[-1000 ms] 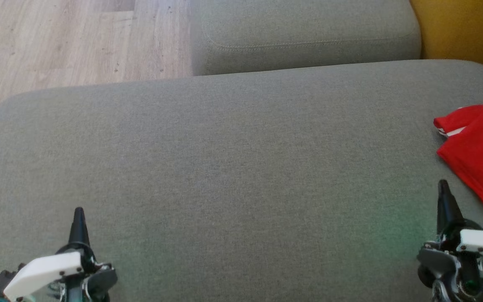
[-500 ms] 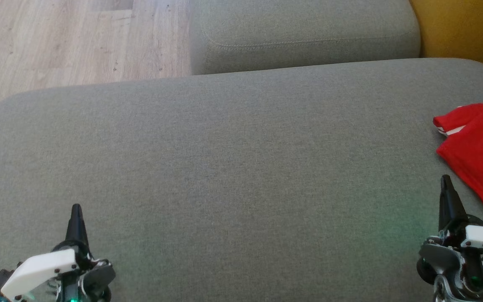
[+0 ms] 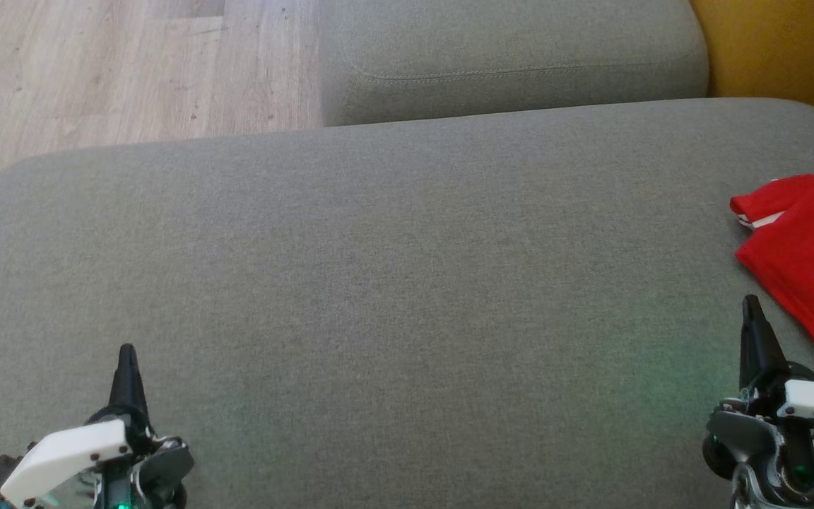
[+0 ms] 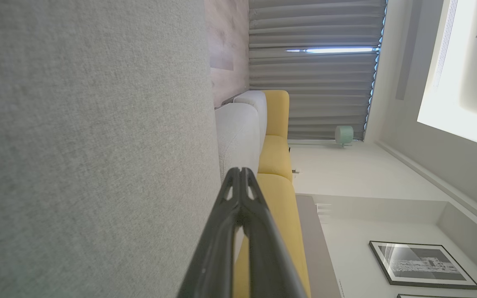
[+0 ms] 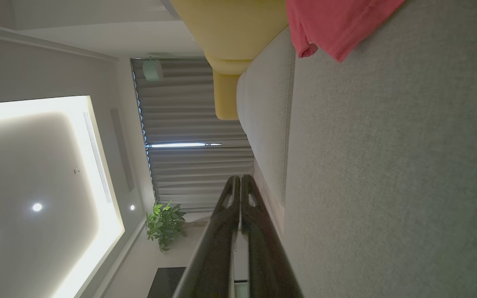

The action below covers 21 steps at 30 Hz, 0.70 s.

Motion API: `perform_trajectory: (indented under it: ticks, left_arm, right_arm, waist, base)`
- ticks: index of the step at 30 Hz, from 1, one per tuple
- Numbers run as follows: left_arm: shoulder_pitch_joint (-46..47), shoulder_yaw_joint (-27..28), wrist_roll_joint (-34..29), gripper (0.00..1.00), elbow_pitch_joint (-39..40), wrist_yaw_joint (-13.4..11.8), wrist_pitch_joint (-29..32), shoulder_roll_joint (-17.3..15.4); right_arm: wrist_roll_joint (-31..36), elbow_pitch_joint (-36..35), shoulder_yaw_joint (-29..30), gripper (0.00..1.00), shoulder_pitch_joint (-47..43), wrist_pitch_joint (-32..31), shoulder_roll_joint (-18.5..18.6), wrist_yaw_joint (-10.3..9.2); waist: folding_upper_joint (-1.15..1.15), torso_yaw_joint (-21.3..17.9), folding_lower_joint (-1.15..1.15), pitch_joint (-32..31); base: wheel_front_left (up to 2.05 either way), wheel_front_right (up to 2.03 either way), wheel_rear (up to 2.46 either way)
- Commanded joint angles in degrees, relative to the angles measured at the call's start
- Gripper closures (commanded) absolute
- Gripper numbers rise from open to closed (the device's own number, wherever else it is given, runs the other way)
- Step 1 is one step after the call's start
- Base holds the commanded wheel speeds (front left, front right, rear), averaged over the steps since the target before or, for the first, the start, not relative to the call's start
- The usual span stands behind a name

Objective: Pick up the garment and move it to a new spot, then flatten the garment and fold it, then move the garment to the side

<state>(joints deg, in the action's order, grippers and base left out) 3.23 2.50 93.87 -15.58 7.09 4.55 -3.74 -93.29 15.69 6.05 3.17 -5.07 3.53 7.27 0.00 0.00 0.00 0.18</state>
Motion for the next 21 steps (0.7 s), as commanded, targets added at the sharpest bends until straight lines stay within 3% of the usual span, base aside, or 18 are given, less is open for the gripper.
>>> perform_trajectory:
  ticks: [1,21]
  left_arm:
    - [2.81,2.29,-0.26,1.00,1.62,0.40,0.54,-0.39]
    - [2.84,2.68,-0.59,1.00,1.60,0.40,0.86,-0.12]
  right_arm:
    - [-0.06,-1.75,-0.95,1.00,2.88,-0.27,0.38,0.22]
    - [0.22,-1.73,-0.61,1.00,2.91,-0.54,0.14,0.22]
  waist:
    - [0.00,0.00,0.00,0.00]
    - [0.00,0.00,0.00,0.00]
  base:
    - [0.00,0.00,0.00]
    - [0.00,0.00,0.00]
